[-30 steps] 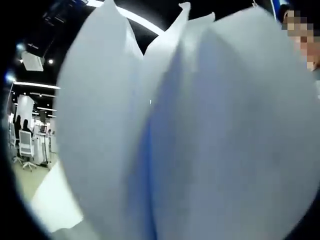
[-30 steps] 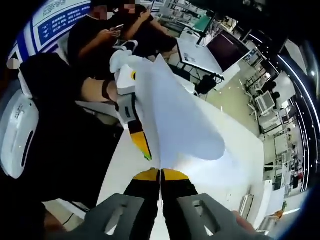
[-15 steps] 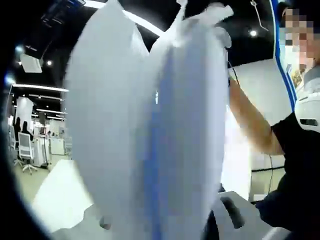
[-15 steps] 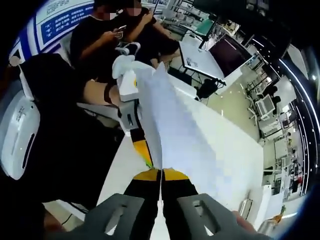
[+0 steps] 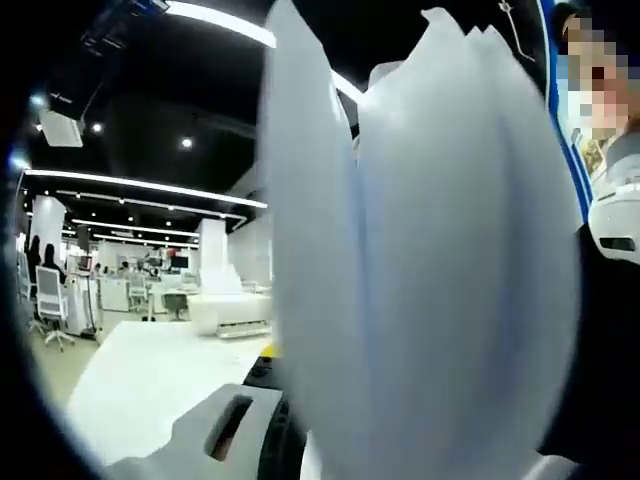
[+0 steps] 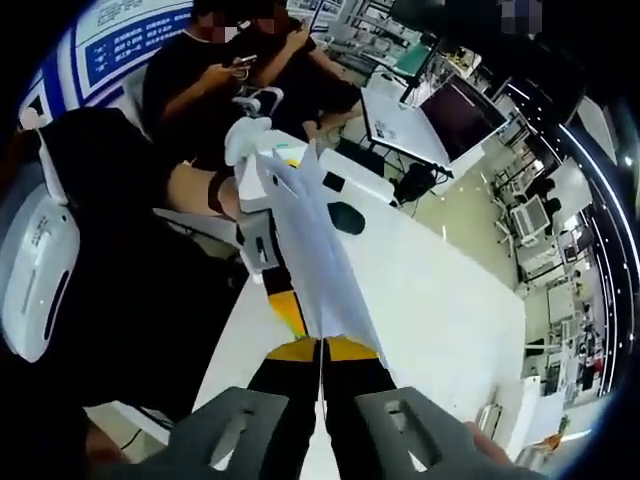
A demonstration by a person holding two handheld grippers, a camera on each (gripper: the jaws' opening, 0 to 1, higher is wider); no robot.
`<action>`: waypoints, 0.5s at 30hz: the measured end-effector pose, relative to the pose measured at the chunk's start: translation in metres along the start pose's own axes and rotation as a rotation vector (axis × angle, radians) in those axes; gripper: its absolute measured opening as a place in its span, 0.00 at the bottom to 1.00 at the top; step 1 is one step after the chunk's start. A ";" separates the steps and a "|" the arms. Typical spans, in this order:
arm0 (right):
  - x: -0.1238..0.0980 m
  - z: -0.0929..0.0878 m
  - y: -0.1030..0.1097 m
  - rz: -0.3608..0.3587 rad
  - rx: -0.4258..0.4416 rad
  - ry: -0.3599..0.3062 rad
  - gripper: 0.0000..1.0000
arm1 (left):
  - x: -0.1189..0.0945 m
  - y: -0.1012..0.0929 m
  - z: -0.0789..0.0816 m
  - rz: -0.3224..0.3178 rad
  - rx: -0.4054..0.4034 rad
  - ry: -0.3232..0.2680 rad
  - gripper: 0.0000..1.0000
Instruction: Organize the stack of printing papers by aligning and flattening the scattered papers on the table
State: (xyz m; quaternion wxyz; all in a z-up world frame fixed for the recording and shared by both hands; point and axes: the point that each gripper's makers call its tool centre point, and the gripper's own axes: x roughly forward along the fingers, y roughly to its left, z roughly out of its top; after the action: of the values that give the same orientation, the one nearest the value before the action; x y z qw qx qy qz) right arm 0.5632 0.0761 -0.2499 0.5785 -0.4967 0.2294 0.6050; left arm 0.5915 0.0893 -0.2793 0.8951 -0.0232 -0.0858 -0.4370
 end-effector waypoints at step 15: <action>0.001 0.009 0.000 0.003 -0.005 -0.033 0.00 | -0.001 0.002 0.001 0.005 -0.005 -0.007 0.24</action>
State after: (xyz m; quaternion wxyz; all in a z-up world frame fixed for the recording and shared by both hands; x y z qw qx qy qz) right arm 0.5604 0.0846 -0.2474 0.5800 -0.4879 0.2193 0.6144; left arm 0.5925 0.0915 -0.2783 0.8958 -0.0272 -0.0876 -0.4349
